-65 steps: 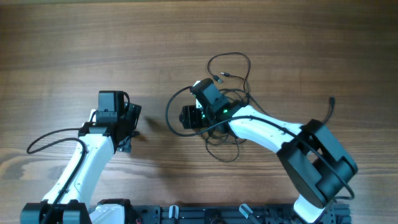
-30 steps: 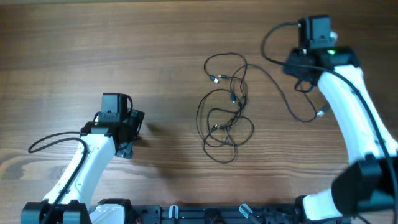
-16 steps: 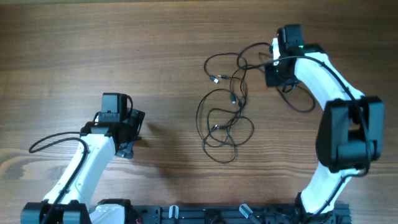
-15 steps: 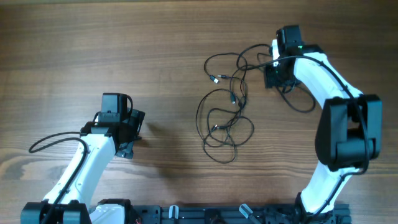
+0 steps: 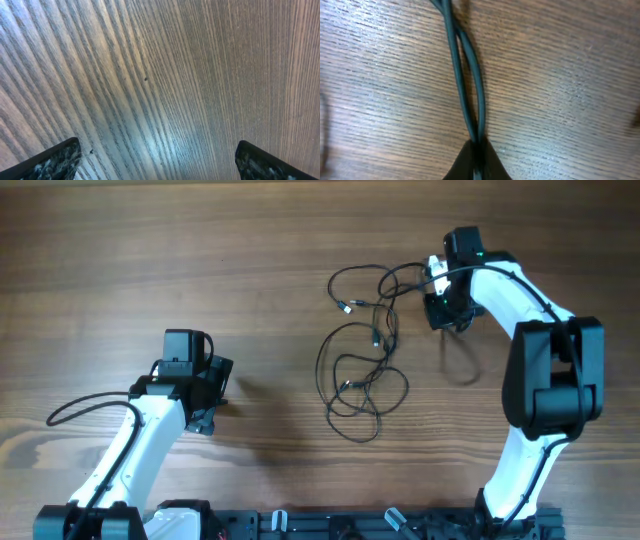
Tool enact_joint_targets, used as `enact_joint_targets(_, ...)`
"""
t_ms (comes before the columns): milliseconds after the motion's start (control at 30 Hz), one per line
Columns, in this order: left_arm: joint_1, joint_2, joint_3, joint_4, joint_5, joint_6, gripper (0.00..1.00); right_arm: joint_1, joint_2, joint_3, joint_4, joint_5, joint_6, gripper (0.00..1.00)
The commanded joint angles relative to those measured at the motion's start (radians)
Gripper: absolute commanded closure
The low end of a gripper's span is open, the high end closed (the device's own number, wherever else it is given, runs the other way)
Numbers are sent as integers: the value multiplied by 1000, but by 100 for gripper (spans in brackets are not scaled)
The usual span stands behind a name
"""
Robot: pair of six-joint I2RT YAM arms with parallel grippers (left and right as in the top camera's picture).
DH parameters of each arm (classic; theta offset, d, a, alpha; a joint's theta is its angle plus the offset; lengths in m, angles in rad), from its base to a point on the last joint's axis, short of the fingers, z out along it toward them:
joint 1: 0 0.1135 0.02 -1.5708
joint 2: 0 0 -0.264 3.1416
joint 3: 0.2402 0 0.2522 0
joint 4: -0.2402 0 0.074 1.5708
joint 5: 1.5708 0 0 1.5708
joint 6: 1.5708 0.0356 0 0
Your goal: Untangle cables
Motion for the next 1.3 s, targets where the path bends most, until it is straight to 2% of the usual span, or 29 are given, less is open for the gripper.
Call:
enact_joint_targets(0, -4, 0, 0, -1, -2, -14, 0, -8, 25, 48, -93, -146, 59, 96)
enact_joint_targets(167, -4, 0, 0, -1, -2, -14, 0, -60, -227, 104, -89, -84, 171, 95)
enact_joint_targets(333, -4, 0, 0, -1, -3, -14, 0, -209, -512, 104, -76, 15, 215, 95)
enact_joint_targets(433, -4, 0, 0, -1, -3, -14, 0, -319, -585, 104, -80, 54, 221, 96)
enact_joint_targets(467, -4, 0, 0, -1, -2, -14, 0, -359, -589, 104, -100, 153, 289, 96)
enact_joint_targets(500, -4, 0, 0, -1, -2, -14, 0, -410, -587, 103, -146, 343, 456, 96)
enact_joint_targets(533, -4, 0, 0, -1, -2, -14, 0, -449, -583, 103, -179, 447, 558, 96)
enact_joint_targets(567, -4, 0, 0, -1, -3, -14, 0, -517, -582, 101, -214, 529, 675, 96)
enact_joint_targets(600, -4, 0, 0, -1, -3, -14, 0, -565, -581, 100, -223, 537, 726, 96)
enact_joint_targets(667, -4, 0, 0, -1, -2, -14, 0, -698, -581, 100, -214, 391, 756, 96)
enact_joint_targets(733, -4, 0, 0, -1, -3, -14, 0, -774, -572, 92, -172, 143, 641, 95)
enact_joint_targets(767, -4, 0, 0, -1, -2, -14, 0, -790, -562, 79, -140, -20, 531, 95)
enact_joint_targets(833, -4, 0, 0, -1, -2, -14, 0, -776, -535, 46, -99, -225, 422, 95)
enact_joint_targets(867, -4, 0, 0, -1, -2, -14, 0, -751, -520, 23, -95, -259, 398, 96)
enact_joint_targets(1033, -4, 0, 0, -1, -3, -14, 0, -554, -453, -64, -121, -201, 390, 95)
enact_joint_targets(1133, -4, 0, 0, -1, -3, -14, 0, -405, -435, -91, -113, -198, 296, 91)
enact_joint_targets(1267, -4, 0, 0, -1, -2, -14, 0, -238, -403, -123, -50, -206, 287, 95)
